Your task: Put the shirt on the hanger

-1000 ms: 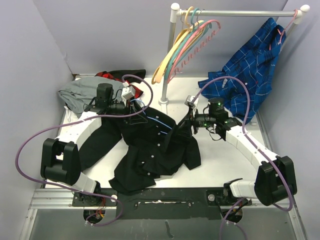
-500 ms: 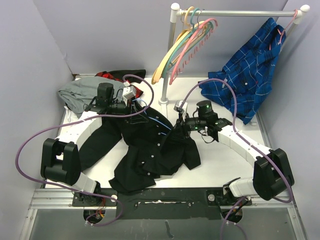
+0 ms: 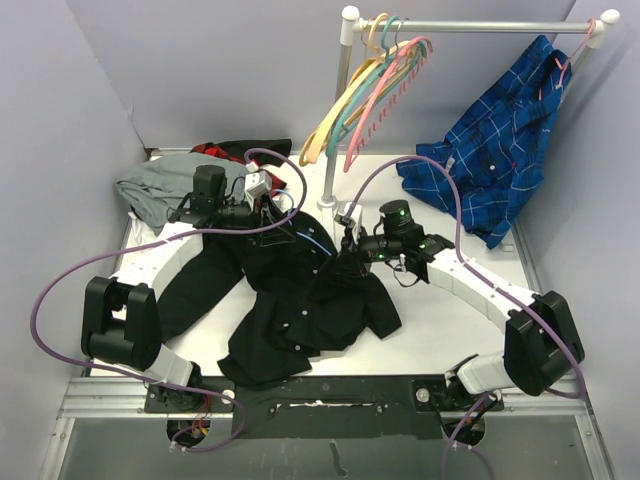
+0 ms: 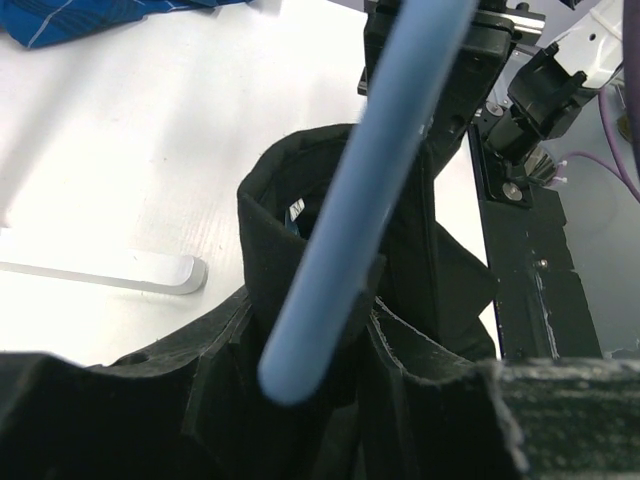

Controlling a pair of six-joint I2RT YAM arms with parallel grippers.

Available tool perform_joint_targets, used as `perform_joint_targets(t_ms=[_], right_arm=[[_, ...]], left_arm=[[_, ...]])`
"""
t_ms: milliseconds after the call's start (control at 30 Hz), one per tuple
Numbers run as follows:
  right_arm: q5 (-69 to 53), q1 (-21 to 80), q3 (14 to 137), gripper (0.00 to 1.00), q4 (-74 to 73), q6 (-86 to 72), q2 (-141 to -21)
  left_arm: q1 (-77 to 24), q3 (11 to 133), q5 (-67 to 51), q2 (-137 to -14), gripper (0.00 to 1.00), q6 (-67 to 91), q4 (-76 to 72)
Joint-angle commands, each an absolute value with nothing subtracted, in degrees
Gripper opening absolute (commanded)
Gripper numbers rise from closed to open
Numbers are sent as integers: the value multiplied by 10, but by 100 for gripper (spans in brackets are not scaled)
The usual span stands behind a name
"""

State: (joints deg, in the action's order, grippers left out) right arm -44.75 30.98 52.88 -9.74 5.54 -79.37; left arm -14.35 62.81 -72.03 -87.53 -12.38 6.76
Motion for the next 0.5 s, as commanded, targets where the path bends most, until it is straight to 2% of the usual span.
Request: perform_joint_targets(t_ms=[0,467], right_arm=[[-441,338,581,12,-29,47,-797],[-421,364,607,20,-18,48,-825]], left_arm=[[-157,648,-749,-852,0,-127,59],[-163,647,-746,-851,0,-127,61]])
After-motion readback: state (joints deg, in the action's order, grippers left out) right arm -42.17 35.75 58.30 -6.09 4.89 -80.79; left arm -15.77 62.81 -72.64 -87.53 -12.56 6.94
